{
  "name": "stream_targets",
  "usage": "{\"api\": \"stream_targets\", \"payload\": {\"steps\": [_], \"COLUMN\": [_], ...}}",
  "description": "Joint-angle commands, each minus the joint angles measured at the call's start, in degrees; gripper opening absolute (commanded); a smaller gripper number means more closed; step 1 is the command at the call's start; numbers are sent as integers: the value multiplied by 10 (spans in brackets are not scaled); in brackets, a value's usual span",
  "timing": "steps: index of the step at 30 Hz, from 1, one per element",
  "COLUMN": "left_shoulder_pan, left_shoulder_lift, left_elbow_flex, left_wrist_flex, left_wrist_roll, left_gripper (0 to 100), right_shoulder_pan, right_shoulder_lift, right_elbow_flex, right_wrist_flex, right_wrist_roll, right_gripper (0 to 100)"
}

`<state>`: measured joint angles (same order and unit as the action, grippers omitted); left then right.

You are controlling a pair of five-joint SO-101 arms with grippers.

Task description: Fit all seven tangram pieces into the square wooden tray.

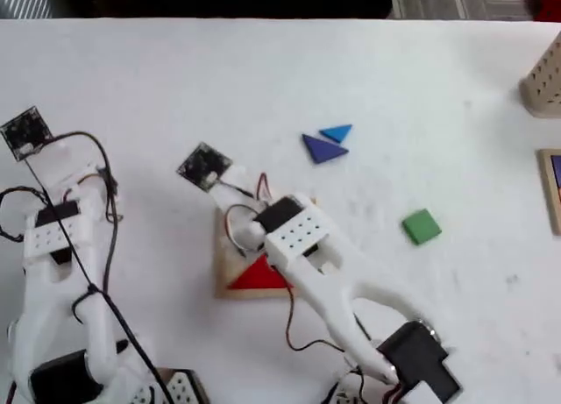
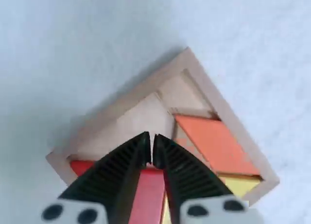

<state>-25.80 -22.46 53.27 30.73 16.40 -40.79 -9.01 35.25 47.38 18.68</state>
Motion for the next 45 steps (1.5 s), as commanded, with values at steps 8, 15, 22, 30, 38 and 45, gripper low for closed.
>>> {"api": "stream_targets", "payload": {"steps": [8, 15, 22, 30, 38, 45], "left_shoulder_pan": [6, 6, 6, 6, 7, 7], "left_shoulder_lift": [0, 0, 0, 0, 0, 0], "left_elbow_flex": [-23, -23, -23, -23, -23, -23], "left_wrist_flex": [-12, -12, -12, -12, -12, -12], "left_wrist_roll": [5, 5, 5, 5, 5, 5], "left_gripper": [102, 102, 102, 102, 102, 102], "right_shoulder_pan": [6, 68, 91, 92, 71, -11], "right_shoulder_lift": [111, 134, 131, 126, 44, 29], "right_elbow_flex": [-33, -60, -59, -62, -71, -6], "right_wrist_flex": [-134, -119, -72, -62, -50, -39], "right_wrist_roll": [11, 35, 48, 48, 5, -6], "right_gripper": [19, 19, 19, 19, 19, 19]}}
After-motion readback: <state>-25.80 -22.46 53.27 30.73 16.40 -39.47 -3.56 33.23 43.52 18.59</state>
